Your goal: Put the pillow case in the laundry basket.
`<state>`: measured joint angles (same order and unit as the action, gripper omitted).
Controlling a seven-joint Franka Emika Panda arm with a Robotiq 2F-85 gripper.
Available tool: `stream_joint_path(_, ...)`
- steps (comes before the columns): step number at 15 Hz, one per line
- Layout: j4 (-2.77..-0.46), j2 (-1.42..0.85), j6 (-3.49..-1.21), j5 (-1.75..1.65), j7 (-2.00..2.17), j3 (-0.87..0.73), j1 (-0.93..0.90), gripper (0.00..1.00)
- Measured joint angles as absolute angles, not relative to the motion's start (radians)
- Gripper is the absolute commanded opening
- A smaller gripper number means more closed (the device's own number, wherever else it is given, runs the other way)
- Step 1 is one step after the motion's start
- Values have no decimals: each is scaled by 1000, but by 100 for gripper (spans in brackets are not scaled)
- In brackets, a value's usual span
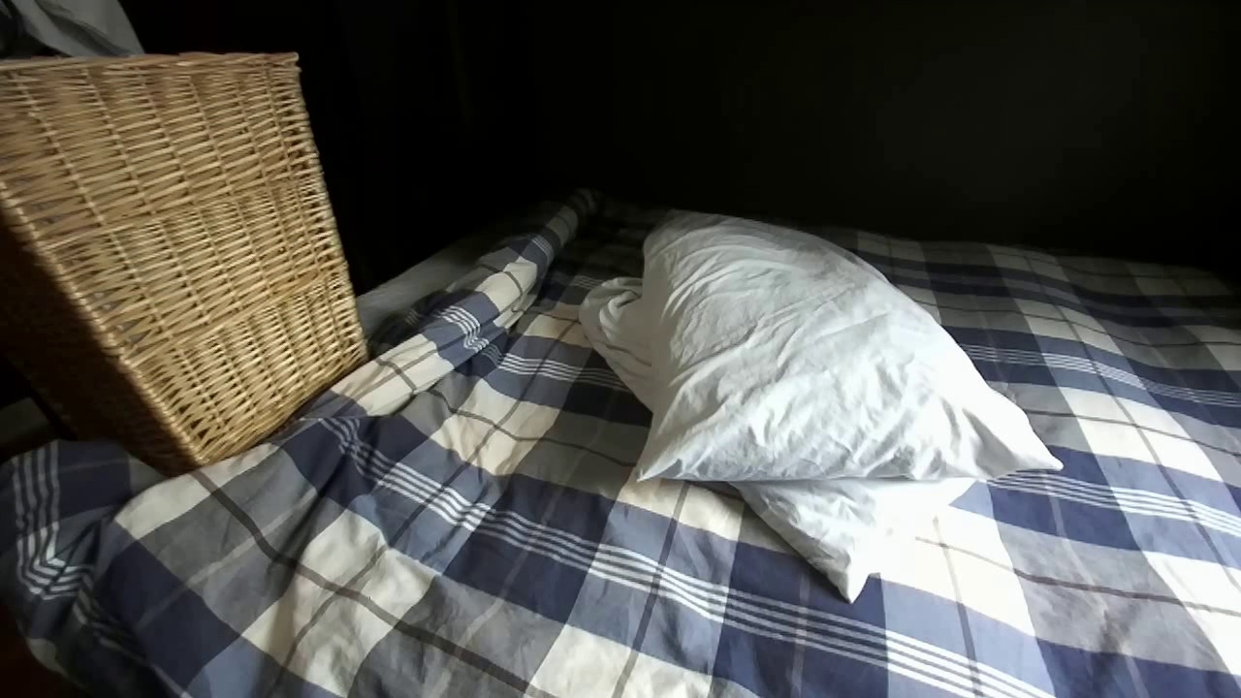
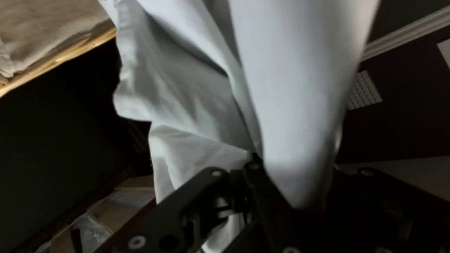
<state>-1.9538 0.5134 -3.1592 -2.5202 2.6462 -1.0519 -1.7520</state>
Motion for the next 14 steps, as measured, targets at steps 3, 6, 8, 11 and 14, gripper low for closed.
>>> stream_joint_path(3, -1948, 543, -3132, -2516, 2576, -1219, -1908, 79)
stream_joint_path(6, -1942, 556, -3138, -2359, 2440, -1305, -1959, 99)
stream_joint_path(8, -1942, 553, -3165, -2211, 2314, -1328, -1955, 100)
stream_joint_path(11, -1944, 509, -3258, -2007, 2109, -1325, -1896, 100)
stream_joint_path(14, -1955, 370, -3411, -1969, 2071, -1292, -1743, 99)
